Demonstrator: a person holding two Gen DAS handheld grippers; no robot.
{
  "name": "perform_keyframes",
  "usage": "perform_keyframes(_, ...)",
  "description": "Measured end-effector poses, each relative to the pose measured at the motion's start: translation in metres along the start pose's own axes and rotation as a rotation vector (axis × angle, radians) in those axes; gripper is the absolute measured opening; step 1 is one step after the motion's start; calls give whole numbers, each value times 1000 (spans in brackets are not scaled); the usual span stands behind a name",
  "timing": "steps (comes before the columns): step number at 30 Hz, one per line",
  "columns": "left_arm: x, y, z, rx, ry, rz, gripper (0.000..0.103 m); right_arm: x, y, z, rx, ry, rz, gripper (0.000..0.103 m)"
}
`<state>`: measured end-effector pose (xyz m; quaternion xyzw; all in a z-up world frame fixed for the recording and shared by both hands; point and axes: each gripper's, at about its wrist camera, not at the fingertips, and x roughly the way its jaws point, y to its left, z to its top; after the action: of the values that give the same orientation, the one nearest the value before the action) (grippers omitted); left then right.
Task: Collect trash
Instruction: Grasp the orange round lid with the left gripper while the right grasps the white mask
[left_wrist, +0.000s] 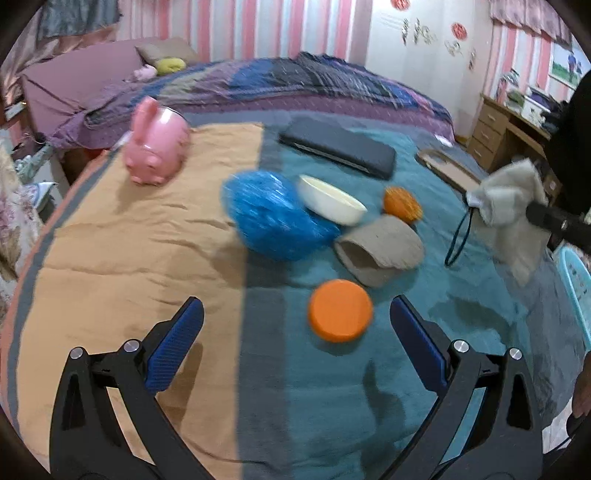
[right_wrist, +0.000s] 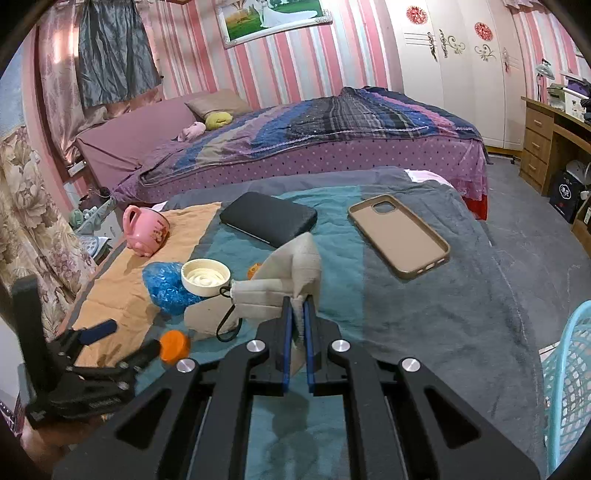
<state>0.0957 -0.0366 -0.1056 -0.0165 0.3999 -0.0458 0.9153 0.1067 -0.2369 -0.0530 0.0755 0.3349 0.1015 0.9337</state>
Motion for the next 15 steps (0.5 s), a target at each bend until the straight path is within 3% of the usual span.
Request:
perform_keyframes(4,12,-3,0,-9,42,4,90,-4,-14,2,7,-1,3,6)
perform_keyframes(6,19,-5,-2,1,71,9,76,-6,-20,3,12,-2,3,6)
perform_keyframes(7,21,-8,-3,16,72,16,75,-8,-23,2,13,-5,1,6)
perform_keyframes(10,20,-11,-3,36,57,31,53,-13,-23,1,12,-10,3,6)
perform_keyframes(11,19,-10,-2,37,53,36,40,-14,-24,1,12,-11,1,6)
perform_keyframes(15,15,-7,0,23,45,27,39,-15,-25,0,15,-13,-1,6)
